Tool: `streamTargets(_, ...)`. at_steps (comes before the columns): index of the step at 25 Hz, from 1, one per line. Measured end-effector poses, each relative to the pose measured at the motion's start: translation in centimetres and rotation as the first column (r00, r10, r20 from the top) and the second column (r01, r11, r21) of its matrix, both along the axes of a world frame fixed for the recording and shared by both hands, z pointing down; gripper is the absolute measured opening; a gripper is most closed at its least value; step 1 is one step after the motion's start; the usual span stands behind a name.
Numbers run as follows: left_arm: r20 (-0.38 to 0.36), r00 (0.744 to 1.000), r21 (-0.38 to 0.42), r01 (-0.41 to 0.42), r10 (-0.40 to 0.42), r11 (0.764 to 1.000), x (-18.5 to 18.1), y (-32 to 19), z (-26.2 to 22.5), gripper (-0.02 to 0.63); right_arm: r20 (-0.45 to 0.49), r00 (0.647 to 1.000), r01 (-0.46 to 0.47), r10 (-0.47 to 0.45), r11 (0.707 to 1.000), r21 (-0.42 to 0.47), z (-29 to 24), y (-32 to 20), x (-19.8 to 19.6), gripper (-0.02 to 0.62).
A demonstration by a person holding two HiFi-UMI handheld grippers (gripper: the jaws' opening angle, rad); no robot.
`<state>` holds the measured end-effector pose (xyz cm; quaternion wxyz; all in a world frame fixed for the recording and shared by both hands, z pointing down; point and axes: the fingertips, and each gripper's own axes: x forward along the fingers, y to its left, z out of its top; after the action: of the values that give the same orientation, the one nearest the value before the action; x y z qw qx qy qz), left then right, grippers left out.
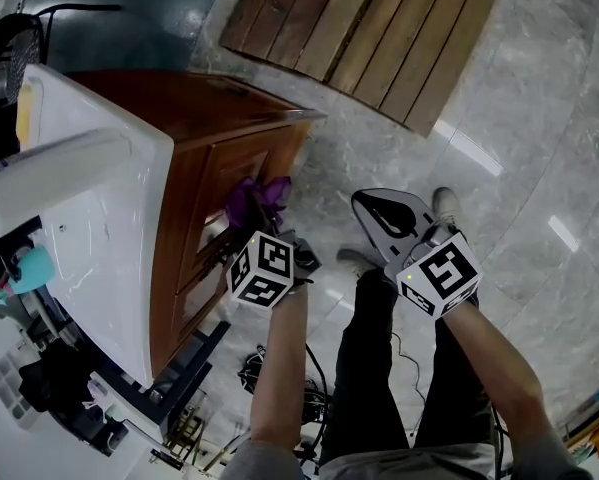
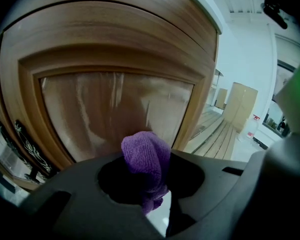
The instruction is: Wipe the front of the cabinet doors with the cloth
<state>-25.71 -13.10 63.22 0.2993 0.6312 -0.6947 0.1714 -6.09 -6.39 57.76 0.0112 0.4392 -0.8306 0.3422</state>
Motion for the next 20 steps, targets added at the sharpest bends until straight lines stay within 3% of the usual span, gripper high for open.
streamTargets(20, -0.021, 0.999, -0.011, -0.038, 0.038, 0.999, 3.5, -2.4, 0.8, 0.094, -0.001, 1.0, -0.012, 0.012, 1.0, -0.016, 0.6, -0.7, 2.6, 0.009)
